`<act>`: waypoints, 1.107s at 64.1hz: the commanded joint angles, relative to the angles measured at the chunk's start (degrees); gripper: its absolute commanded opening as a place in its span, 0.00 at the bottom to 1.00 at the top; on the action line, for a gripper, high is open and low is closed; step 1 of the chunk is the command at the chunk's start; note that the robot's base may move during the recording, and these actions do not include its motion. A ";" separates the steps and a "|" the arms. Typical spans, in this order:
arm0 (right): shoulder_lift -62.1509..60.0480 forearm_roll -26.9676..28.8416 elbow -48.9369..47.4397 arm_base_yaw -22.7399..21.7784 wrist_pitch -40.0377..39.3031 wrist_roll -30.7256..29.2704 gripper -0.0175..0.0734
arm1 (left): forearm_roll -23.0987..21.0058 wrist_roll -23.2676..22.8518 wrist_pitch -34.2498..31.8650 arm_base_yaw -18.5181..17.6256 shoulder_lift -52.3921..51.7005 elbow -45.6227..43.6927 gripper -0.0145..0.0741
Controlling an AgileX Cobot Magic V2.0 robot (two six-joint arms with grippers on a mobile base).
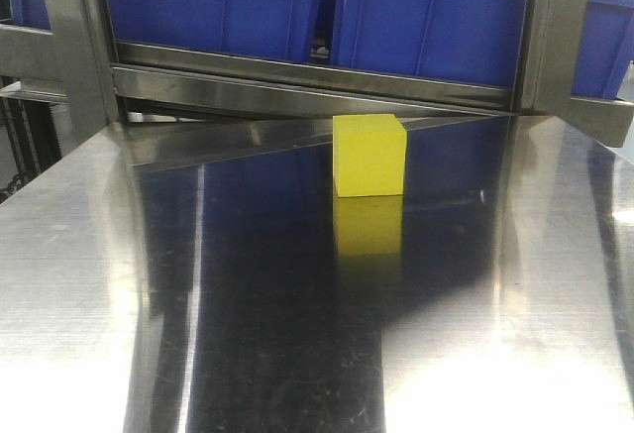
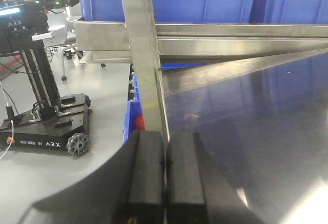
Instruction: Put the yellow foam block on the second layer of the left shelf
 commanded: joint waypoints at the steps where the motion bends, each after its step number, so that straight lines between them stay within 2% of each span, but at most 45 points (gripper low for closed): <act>1: -0.99 -0.31 -1.34 0.00 -4.99 -0.13 0.26 | -0.16 -0.22 -4.81 -0.30 -0.73 1.58 0.32; 36: -0.99 -0.31 -1.34 0.00 -4.99 -0.13 0.26 | -0.16 -0.22 -4.81 -0.30 -0.73 1.58 0.32; 57: -0.99 -0.26 -1.34 0.00 -7.75 -0.13 0.26 | -0.16 -0.22 -4.81 -0.30 -0.73 1.58 0.32; 71: 0.54 -0.77 -9.93 0.00 -5.59 -0.13 0.26 | -0.16 -0.22 -4.81 -0.30 -0.73 1.58 0.32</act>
